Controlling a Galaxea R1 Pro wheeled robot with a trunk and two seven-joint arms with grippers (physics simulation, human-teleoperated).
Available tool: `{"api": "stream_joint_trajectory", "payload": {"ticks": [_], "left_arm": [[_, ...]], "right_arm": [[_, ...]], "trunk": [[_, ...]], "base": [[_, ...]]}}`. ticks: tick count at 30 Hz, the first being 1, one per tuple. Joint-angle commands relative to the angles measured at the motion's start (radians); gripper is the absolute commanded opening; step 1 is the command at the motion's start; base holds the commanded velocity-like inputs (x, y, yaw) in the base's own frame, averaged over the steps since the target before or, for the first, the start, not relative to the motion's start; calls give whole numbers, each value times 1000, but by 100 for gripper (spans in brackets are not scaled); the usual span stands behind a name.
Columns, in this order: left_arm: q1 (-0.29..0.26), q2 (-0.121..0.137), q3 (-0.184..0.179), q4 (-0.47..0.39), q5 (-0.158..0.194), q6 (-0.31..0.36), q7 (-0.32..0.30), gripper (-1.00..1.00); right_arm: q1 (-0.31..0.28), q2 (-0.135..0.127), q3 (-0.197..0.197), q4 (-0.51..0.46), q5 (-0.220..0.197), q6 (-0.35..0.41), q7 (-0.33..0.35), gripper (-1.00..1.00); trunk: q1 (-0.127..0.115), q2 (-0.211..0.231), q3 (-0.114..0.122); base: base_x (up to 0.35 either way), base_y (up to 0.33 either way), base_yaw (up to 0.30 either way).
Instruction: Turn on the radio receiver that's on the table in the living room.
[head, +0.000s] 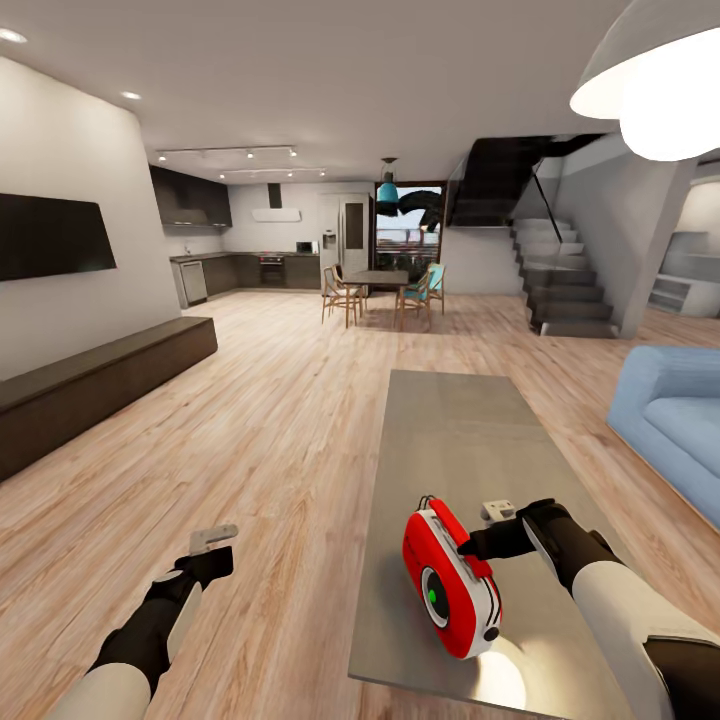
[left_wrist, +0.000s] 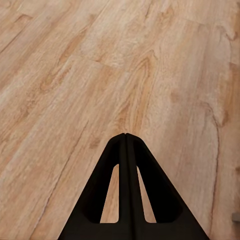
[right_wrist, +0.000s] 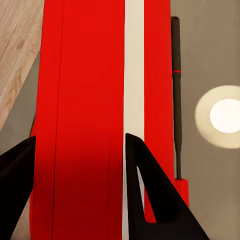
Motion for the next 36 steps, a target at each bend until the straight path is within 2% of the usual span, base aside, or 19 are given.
{"api": "stream_joint_trajectory", "payload": {"ticks": [1, 12, 19, 29, 30, 36], "left_arm": [[0, -1, 0, 0, 0, 0, 0, -100], [0, -1, 0, 1, 0, 1, 0, -100], [0, -3, -1, 1, 0, 1, 0, -100], [0, -3, -2, 1, 0, 1, -1, -100], [0, -3, -2, 1, 0, 1, -1, -100], [0, -3, -2, 1, 0, 2, -1, -100]], "right_arm": [[0, 0, -2, -1, -7, 2, 1, -100], [0, 0, 0, -1, -6, 2, 1, -100], [0, 0, 0, 0, -7, 2, 1, -100], [0, 1, 0, 0, -8, 2, 1, -100], [0, 1, 0, 0, -8, 2, 1, 100], [0, 2, 0, 0, -8, 2, 0, 100]], "trunk": [[0, 0, 0], [0, 0, 0], [27, -49, -22], [27, -49, -22], [27, -49, -22], [27, -49, -22]], "base": [[0, 0, 0], [0, 0, 0], [0, 0, 0], [0, 0, 0], [0, 0, 0], [0, 0, 0]]}}
